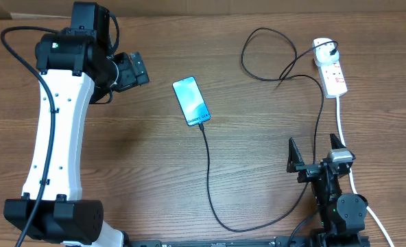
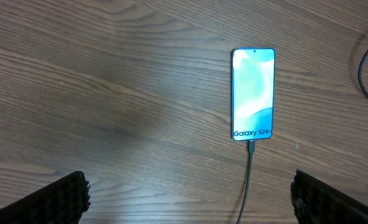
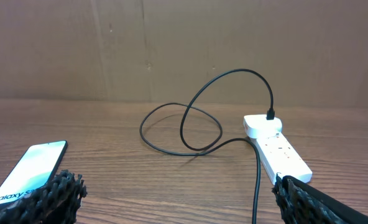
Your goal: Plug charger to phone and switch on socket
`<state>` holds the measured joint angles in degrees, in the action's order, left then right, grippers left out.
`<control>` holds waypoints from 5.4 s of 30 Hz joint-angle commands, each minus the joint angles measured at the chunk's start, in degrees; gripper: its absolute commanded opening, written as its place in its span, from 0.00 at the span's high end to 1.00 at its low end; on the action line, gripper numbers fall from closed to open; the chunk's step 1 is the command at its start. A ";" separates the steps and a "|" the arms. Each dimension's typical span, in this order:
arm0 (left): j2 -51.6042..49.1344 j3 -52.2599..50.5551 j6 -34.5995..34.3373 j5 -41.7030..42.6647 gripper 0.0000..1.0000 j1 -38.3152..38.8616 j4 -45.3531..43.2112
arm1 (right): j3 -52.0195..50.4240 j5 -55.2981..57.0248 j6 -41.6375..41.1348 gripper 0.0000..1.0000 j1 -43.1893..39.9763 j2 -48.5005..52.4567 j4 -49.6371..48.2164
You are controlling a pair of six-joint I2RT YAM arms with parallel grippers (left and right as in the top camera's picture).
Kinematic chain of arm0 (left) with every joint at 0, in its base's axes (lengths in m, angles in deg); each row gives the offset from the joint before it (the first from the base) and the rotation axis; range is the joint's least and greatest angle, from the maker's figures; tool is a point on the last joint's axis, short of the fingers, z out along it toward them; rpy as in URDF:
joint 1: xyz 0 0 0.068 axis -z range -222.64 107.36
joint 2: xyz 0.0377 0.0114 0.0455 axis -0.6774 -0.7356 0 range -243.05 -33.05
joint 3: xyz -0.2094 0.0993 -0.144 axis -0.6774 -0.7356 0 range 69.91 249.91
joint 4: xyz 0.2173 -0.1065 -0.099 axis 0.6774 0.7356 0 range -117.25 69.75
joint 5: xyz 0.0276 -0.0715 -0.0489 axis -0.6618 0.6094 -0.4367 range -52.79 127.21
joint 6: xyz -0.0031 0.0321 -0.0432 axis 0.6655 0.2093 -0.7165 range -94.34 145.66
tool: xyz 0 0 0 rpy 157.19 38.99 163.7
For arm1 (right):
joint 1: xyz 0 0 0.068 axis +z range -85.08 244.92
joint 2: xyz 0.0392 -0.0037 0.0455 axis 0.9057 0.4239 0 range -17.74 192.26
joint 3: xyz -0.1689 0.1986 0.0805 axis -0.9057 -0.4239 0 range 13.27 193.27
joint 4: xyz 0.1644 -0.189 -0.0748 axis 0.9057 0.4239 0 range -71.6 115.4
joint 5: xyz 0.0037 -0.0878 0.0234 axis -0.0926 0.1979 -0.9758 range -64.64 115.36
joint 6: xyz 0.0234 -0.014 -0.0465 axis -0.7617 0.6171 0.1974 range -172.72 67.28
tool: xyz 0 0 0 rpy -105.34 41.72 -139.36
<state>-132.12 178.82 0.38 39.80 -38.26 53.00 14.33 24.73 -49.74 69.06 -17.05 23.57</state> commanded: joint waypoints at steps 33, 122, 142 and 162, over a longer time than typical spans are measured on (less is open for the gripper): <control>36.85 -55.01 8.13 -1.11 0.00 -0.79 -27.30 | -0.59 0.57 0.09 0.00 -0.15 -0.52 -0.31; 98.90 -108.63 26.64 -8.96 0.00 -4.48 -76.17 | -0.59 0.57 0.09 0.00 -0.15 -0.52 -0.31; 98.86 -108.63 27.21 -9.38 0.00 -4.46 -76.37 | -0.59 0.57 0.09 0.00 -0.15 -0.52 -0.31; 98.86 -108.63 27.21 -9.38 0.00 -4.46 -76.39 | -0.59 0.57 0.09 0.00 -0.15 -0.52 -0.31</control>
<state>-33.79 70.38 26.30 30.31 -42.39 -23.37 14.33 24.76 -49.74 69.08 -17.12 23.59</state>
